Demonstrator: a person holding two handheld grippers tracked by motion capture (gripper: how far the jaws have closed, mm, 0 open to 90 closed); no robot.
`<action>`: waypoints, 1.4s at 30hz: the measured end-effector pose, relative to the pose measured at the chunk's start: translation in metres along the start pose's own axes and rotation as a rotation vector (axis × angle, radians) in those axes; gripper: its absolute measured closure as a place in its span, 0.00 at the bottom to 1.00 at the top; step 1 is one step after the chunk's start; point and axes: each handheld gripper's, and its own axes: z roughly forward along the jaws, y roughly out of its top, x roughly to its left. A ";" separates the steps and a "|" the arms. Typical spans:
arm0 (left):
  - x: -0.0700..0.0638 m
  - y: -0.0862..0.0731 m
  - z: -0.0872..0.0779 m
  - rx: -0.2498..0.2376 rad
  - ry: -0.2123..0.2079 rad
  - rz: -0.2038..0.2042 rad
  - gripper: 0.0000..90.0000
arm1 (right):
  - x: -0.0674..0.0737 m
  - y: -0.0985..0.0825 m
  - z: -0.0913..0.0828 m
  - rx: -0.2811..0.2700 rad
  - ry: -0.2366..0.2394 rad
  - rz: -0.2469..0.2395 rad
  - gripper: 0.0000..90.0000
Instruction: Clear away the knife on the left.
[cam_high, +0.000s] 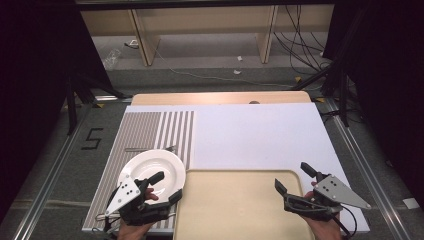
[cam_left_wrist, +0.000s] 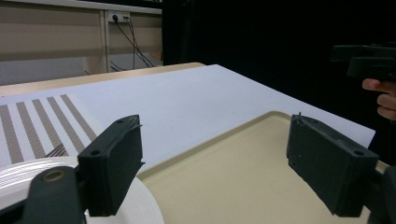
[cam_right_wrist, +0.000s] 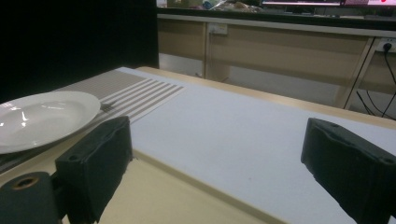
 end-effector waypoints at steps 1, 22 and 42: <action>0.000 0.000 0.000 0.002 -0.002 0.002 0.20 | 0.000 0.000 0.000 -0.002 0.000 0.000 0.11; 0.001 0.006 -0.004 0.059 -0.017 0.069 0.19 | 0.000 0.000 0.000 -0.004 -0.007 -0.002 0.12; 0.026 0.029 -0.026 0.221 0.039 0.149 0.18 | -0.001 -0.001 0.000 0.011 -0.015 -0.001 0.13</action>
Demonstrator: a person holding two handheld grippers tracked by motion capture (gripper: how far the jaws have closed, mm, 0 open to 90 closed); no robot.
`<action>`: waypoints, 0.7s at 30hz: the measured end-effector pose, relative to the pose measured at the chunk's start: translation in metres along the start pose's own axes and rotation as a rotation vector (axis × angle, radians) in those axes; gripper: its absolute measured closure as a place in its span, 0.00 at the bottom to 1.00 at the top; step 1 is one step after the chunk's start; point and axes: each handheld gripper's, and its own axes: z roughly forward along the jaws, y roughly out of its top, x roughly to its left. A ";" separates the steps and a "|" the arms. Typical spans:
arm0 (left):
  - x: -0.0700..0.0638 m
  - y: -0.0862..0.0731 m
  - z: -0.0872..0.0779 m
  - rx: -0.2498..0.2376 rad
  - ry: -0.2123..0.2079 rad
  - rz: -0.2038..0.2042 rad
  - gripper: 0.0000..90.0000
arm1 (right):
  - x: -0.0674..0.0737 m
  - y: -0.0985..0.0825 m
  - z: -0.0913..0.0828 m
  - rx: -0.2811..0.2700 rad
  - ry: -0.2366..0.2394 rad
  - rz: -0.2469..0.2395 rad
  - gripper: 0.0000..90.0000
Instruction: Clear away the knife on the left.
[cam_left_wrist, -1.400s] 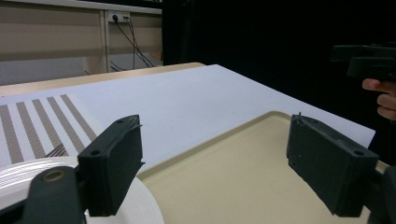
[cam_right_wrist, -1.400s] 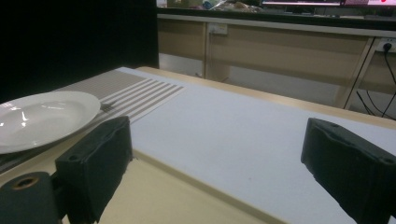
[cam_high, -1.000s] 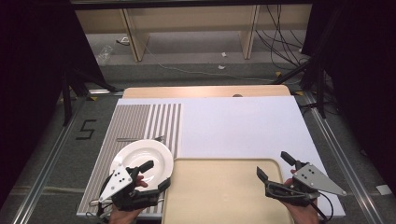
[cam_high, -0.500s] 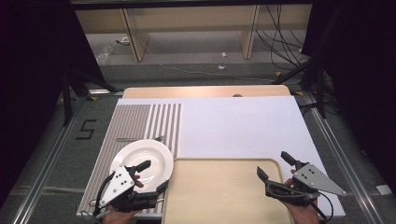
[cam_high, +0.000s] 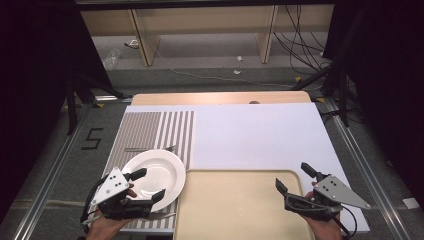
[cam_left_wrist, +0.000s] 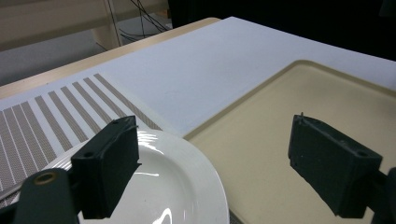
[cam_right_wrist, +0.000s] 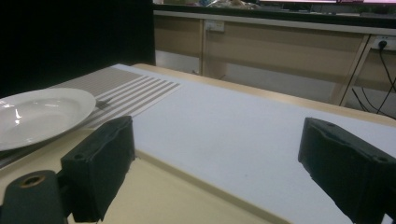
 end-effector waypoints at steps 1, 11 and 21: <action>0.001 0.000 -0.001 0.014 -0.005 0.002 0.18 | 0.000 0.000 0.000 0.002 0.002 0.001 0.13; 0.010 0.000 -0.011 0.100 -0.001 0.027 0.18 | 0.001 0.000 0.000 0.008 0.009 0.001 0.13; 0.018 -0.003 -0.025 0.230 0.025 0.094 0.18 | 0.000 -0.001 0.001 0.016 0.016 0.004 0.13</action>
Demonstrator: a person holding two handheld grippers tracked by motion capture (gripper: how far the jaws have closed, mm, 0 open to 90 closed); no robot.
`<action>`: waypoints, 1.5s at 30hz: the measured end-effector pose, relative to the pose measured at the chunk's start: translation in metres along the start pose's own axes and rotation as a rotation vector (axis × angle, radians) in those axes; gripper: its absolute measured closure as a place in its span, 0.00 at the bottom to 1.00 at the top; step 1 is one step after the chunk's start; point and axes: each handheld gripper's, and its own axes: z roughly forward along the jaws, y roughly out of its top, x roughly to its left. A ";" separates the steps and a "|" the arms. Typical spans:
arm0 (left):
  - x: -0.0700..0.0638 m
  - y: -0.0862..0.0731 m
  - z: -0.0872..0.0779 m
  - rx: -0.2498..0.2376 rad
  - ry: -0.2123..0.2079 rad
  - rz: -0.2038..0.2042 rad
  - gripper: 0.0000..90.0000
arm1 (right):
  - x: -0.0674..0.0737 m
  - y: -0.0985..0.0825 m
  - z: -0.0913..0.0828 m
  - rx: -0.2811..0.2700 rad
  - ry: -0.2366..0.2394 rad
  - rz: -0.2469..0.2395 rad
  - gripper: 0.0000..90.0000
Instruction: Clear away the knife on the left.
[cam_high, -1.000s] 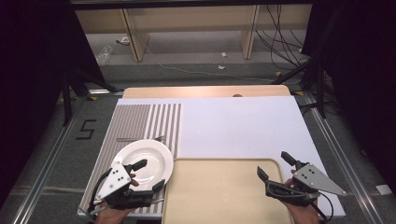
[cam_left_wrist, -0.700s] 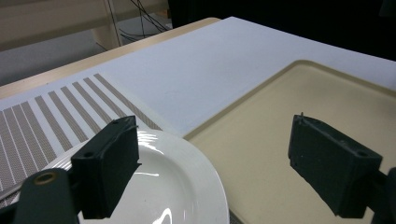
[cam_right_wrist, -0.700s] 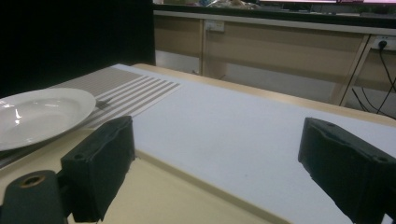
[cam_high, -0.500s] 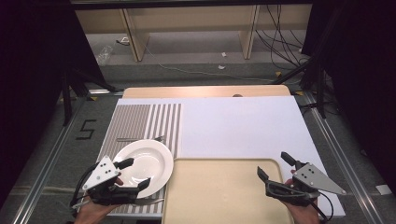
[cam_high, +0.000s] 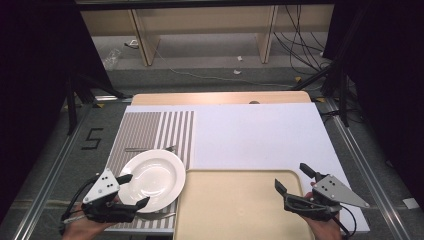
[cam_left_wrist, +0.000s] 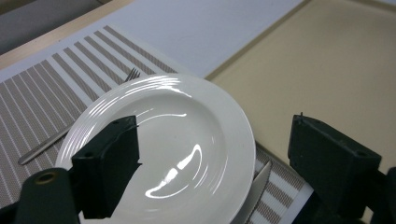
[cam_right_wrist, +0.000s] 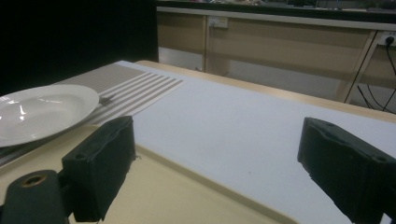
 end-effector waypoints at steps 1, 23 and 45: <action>0.001 0.000 -0.001 0.016 0.002 0.010 0.18 | 0.000 0.000 0.000 0.005 0.001 -0.003 0.13; 0.029 -0.034 0.000 0.378 -0.021 0.036 0.20 | 0.002 -0.001 0.002 0.023 0.019 -0.017 0.15; 0.038 -0.054 0.029 0.600 -0.093 0.049 0.28 | 0.005 -0.002 0.004 0.039 0.074 -0.034 0.16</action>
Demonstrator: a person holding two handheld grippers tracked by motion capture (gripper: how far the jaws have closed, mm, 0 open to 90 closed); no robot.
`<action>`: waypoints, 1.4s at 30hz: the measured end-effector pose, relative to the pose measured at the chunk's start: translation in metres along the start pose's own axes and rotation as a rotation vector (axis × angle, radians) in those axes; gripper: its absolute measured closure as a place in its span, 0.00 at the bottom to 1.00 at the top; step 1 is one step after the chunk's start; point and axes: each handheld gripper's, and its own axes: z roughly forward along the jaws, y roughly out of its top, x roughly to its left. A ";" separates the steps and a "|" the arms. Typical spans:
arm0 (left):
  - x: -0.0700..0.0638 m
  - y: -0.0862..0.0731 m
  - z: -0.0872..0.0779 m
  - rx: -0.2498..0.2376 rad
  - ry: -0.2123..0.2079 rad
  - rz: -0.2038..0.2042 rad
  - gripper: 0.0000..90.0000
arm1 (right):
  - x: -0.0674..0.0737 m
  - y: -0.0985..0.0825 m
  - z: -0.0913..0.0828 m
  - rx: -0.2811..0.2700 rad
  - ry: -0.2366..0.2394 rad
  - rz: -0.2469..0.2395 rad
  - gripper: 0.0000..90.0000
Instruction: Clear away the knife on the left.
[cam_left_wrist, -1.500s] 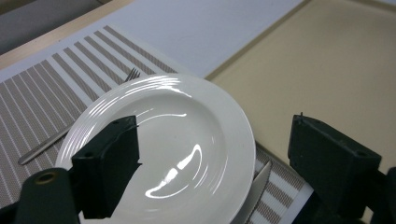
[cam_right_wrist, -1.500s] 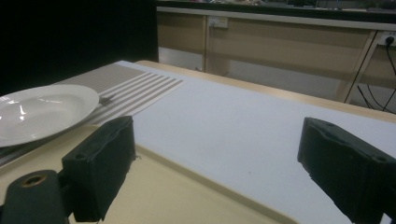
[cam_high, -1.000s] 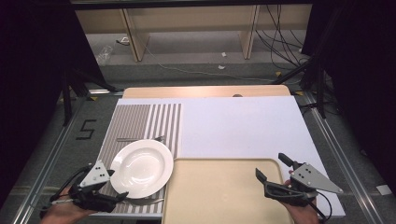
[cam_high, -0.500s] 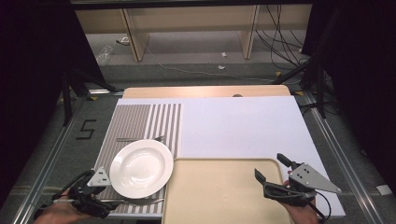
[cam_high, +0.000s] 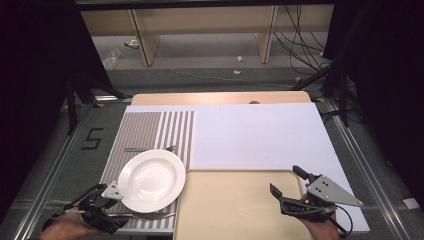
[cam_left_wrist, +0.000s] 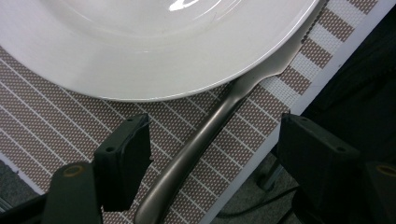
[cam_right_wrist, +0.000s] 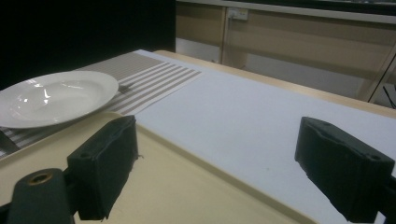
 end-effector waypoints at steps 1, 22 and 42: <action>0.001 0.000 0.001 0.007 -0.002 -0.003 0.29 | 0.000 0.000 0.000 -0.002 0.001 -0.001 0.16; 0.002 0.013 0.021 0.116 -0.029 0.053 0.48 | 0.003 -0.001 0.003 0.015 0.035 -0.009 0.17; -0.002 0.017 0.026 0.176 -0.055 0.155 0.70 | 0.003 -0.002 0.005 0.022 0.046 -0.006 0.17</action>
